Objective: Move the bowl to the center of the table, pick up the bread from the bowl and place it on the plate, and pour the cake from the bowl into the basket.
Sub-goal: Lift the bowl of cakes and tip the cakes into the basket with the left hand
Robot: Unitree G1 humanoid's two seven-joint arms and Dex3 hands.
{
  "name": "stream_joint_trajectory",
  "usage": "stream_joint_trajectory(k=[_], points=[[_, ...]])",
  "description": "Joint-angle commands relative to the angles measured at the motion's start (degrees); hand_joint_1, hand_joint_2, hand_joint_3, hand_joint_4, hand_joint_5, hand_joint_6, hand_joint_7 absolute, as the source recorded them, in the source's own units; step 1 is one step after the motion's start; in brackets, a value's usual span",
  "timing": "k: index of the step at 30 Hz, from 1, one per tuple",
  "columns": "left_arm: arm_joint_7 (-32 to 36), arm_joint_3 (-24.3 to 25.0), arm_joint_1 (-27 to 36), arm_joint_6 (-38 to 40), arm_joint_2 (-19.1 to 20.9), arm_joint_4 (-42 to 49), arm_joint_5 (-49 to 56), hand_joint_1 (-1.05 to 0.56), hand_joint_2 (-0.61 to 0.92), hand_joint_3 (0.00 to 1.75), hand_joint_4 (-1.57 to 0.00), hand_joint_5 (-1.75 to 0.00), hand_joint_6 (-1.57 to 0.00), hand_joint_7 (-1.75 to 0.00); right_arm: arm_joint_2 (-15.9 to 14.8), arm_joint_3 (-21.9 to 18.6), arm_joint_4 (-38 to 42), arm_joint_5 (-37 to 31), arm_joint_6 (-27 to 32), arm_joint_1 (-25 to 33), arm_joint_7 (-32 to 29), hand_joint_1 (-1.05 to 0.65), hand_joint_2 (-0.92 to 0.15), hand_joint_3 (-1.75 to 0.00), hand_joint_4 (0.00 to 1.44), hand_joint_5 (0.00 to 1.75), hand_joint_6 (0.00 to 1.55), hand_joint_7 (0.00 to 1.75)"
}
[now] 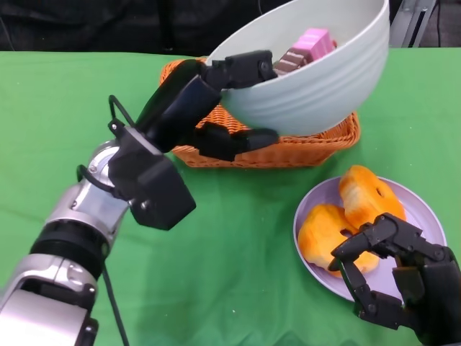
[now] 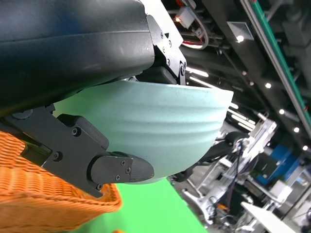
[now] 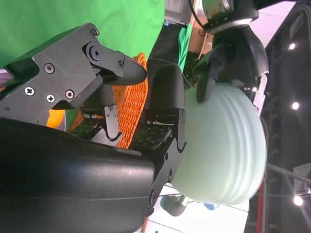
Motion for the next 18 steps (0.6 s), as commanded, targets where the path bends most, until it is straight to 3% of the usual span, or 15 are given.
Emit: stream_joint_trajectory(k=[1,18], points=[[-1.8,1.4,-2.4,0.9,-0.6,0.4,-3.5,-0.15,0.71,0.91,-0.64,-1.75,-0.63,-1.45,0.0,-0.2,0.6,-0.4,-1.0,-0.1,-0.8,-0.14,-0.49,-0.98,0.8,1.31,0.73,1.17],[-8.4,5.3,-4.9,5.5,-4.9,3.5,-10.1,-0.2,0.77,0.83,-0.71,-1.75,-0.6,-1.47,-0.1,0.6,1.5,0.0,-1.2,-0.1,-0.6,-0.14,-0.48,-0.99,0.79,1.32,0.74,1.15]])
